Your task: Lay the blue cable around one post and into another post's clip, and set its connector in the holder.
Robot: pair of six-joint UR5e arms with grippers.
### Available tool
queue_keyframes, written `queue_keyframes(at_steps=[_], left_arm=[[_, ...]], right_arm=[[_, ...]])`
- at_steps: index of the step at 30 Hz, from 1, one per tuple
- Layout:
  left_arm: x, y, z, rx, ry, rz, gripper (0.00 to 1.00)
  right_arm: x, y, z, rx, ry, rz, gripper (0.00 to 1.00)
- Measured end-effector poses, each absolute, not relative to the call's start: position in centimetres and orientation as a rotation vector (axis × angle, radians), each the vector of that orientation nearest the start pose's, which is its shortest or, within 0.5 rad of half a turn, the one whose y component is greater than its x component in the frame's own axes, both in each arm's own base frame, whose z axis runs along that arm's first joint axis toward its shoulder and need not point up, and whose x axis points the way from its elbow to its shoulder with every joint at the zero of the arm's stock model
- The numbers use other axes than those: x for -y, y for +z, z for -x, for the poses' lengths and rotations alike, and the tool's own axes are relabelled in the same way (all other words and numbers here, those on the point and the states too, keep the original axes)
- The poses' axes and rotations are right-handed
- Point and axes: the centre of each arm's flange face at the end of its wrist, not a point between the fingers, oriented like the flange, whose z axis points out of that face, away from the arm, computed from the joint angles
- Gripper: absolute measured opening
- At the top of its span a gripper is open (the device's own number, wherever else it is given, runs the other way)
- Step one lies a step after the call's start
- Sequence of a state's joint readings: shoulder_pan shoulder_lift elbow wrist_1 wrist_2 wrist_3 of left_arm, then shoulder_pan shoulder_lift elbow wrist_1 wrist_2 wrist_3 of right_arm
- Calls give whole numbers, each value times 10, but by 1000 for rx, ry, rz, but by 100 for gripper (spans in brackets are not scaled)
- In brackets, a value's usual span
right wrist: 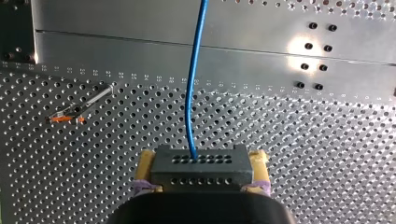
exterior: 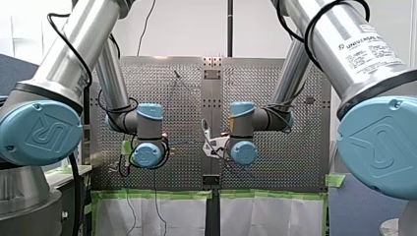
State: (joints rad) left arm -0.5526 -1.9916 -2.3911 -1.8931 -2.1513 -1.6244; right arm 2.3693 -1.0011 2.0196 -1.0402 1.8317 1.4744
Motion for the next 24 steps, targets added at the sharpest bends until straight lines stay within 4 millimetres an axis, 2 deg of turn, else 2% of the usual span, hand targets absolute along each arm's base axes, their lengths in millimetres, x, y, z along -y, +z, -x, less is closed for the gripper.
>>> queue_keyframes(at_steps=[9, 14, 20, 24], left_arm=[[269, 80, -286, -1563, -23, 67, 100], [275, 89, -284, -1555, -45, 87, 100], [283, 95, -268, -1572, -74, 118, 100], [287, 94, -256, -1584, -89, 135, 100]], right_arm=[[295, 89, -457, 811, 1543, -1591, 0], [296, 88, -458, 813, 1544, -1595, 0], [297, 69, -459, 828, 1508, -1654, 0], [292, 47, -455, 844, 1451, -1721, 0]])
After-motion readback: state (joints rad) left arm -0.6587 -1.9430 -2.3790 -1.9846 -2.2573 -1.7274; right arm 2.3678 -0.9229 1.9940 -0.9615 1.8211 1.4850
